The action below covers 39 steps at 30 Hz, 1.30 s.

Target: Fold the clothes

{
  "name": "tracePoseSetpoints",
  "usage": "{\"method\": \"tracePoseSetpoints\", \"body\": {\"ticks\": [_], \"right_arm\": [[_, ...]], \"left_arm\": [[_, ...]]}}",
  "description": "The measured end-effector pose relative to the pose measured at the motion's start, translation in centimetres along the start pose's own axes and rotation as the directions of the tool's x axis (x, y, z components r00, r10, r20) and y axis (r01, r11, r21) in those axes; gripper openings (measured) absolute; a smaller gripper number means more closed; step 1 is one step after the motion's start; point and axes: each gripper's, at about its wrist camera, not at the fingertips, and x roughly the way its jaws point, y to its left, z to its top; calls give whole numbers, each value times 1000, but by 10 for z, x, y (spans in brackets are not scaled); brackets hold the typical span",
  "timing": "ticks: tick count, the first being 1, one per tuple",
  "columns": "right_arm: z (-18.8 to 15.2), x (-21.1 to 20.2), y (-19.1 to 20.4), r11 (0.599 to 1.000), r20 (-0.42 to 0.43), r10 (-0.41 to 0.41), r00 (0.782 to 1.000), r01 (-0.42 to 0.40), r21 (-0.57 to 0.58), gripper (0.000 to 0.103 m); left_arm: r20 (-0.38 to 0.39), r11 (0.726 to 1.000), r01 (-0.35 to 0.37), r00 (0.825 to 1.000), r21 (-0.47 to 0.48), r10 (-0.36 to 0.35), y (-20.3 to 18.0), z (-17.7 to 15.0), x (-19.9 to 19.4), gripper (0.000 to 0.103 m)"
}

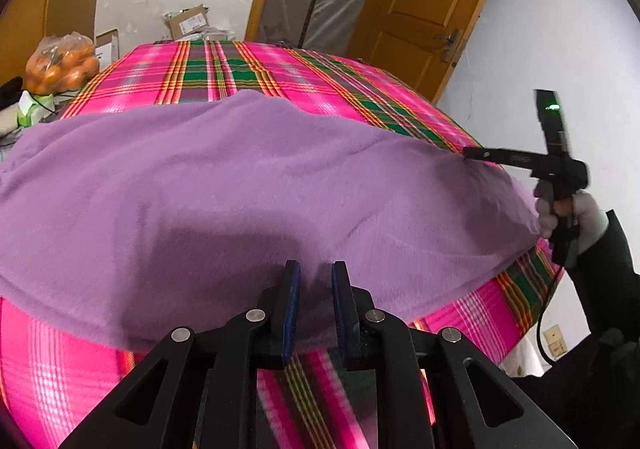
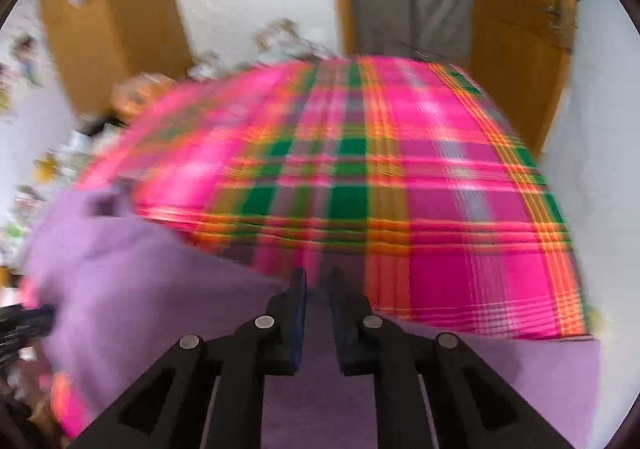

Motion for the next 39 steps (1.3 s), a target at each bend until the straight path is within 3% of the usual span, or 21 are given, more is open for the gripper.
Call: {"method": "tracePoseSetpoints", "body": {"ticks": [4,7,11,16,19,23,26,30,35,39], "right_arm": [[-31,-13,39,982,-15,103,995,-104,-157,14],[-62,-14,60,959,-52,160,986,-168,-227,13],[-93,-25,69,936,-49,155,987,-162,-313,16],[-97,-38,71,931,-30,126,992,-129,-341,16],[-91,-32,83,931,-10,153,988,-148,-333,16],[-92,-18,97,907,-89,154,984,-176,-383,17],[-76,-21,84,928,-125,198,972,-227,-296,17],[-40,-12,80,952,-67,216,974,-226,-207,24],[16,18,109,930,-52,253,966,-258,-262,27],[58,51,127,923,-74,288,955,-297,-244,27]], "left_arm": [[-2,998,58,998,26,-58,-14,2,4,16],[-25,988,122,992,96,-120,-39,2,13,16],[-83,967,184,982,176,-172,-66,-3,25,16],[-93,952,199,979,231,-182,-84,-5,24,17],[-84,955,192,980,225,-178,-88,2,29,17],[-105,957,193,979,215,-174,-87,3,36,17],[-93,958,197,979,209,-181,-77,-1,24,17],[-9,987,94,996,131,-94,-42,14,10,17],[77,1000,-25,997,9,25,9,40,-2,17],[69,996,-82,994,-39,84,36,42,-4,17]]}}
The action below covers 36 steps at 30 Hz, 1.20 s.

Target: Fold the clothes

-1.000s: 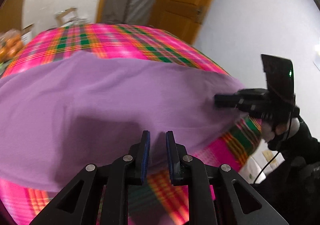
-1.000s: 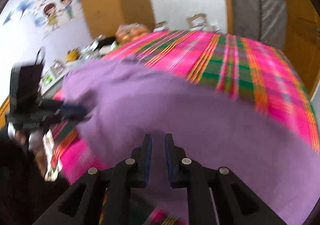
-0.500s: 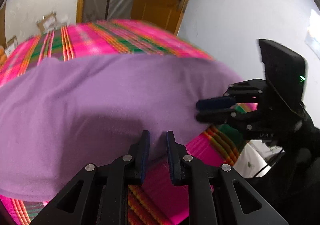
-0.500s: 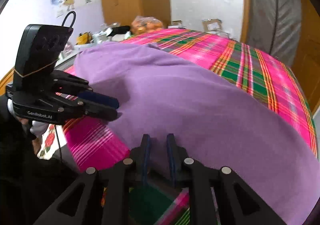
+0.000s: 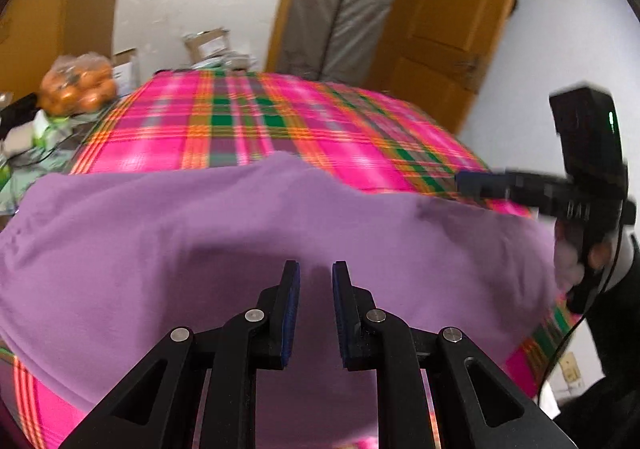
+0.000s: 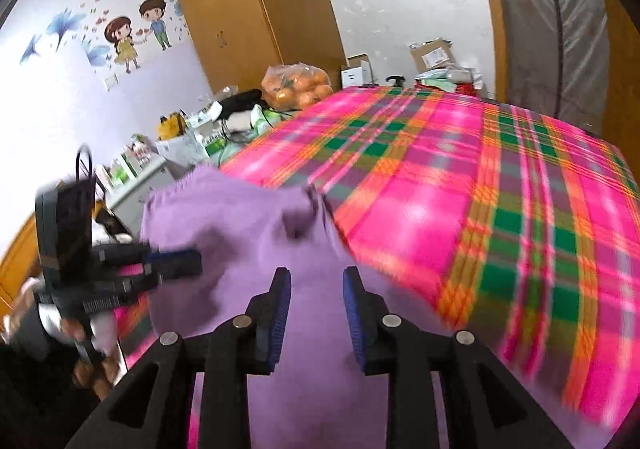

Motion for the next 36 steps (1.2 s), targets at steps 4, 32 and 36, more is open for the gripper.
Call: {"method": "tracePoseSetpoints", "body": {"ticks": [4,32,36], "right_arm": [[16,43,7,998,-86,-2,996,-3,-59,27],[14,97,26,967,-230,18,973,-76,-245,6],[24,84,0,993,-145,-11,989,-7,-119,5]], "left_arm": [[-38,999,-14,999,-50,13,19,-8,9,17],[-32,989,76,996,-124,-81,33,-11,19,17],[-32,990,73,996,-121,-78,33,-11,19,17]]}}
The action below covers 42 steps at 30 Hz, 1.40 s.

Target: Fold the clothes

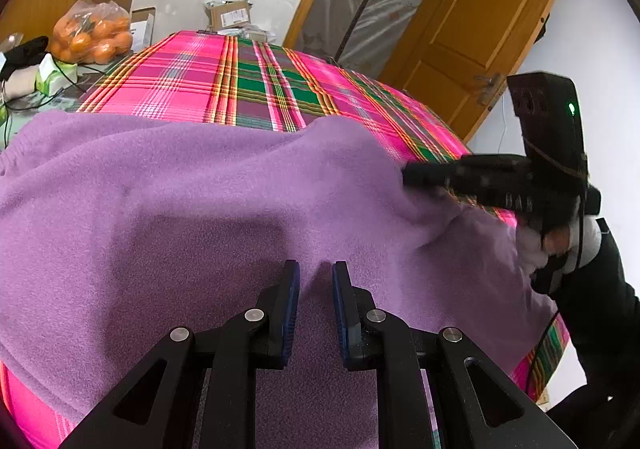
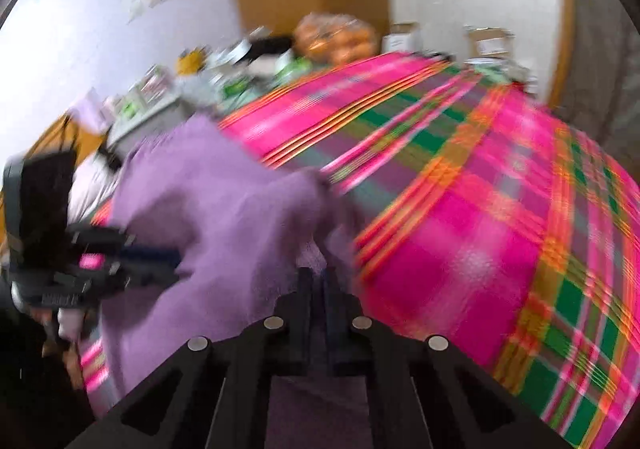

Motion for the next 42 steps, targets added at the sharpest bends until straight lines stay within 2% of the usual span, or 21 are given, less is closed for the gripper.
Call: {"method": "tracePoseSetpoints", "body": {"ticks": [3,7,9,13,16,18,20,25,27,32,34,35,36,37,39,42], "right_arm": [[-2,3,-20,994,-13,-14,1000,15,107,5],[-8,9,-24,986,-49,-18,999,26,165,9],[-7,1,-26,982,-27,-21,999,26,189,12],[2,-18,-14,987,41,21,999,-28,159,12],[1,-9,4,992,19,69,997,-71,109,12],[-4,4,1,990,-29,46,999,-41,134,12],[-9,5,-15,979,-36,11,999,-3,205,3],[-16,-47,-33,960,108,-25,994,-6,279,11],[-25,-56,-34,960,113,-4,994,-28,277,14],[-49,-39,-13,969,9,99,995,-98,225,16],[-54,-34,-19,958,7,79,997,-78,276,14],[-56,-34,-28,943,18,63,998,-65,327,4],[-58,-34,-40,921,36,50,998,-60,386,3],[-60,-37,-53,896,47,6,999,-27,442,4],[-64,-44,-64,879,43,-77,996,47,475,13],[-73,-58,-63,876,78,-47,996,3,482,14]], "left_arm": [[0,1000,2,1000,-1,-2,0,0,0,17],[0,1000,0,1000,0,0,0,0,0,17],[0,1000,0,1000,0,0,0,0,0,17],[-2,1000,4,1000,-3,-4,1,1,1,17],[-3,1000,4,1000,-7,-4,1,2,1,17],[-9,1000,-4,1000,-11,4,2,3,0,17],[-10,1000,-27,1000,1,27,1,10,-1,17],[39,996,-75,997,43,73,0,41,-9,18],[50,994,-91,995,64,88,2,57,-6,18],[1,991,-109,994,79,110,13,79,23,18],[-4,984,-153,988,95,154,18,83,36,18],[-3,975,-202,979,96,204,25,85,41,18],[-4,967,-243,970,79,244,34,86,45,18],[-5,971,-235,972,43,235,42,88,43,16],[-6,975,-223,975,-19,223,57,92,39,14],[21,967,-253,967,-13,253,62,89,25,13]]}}
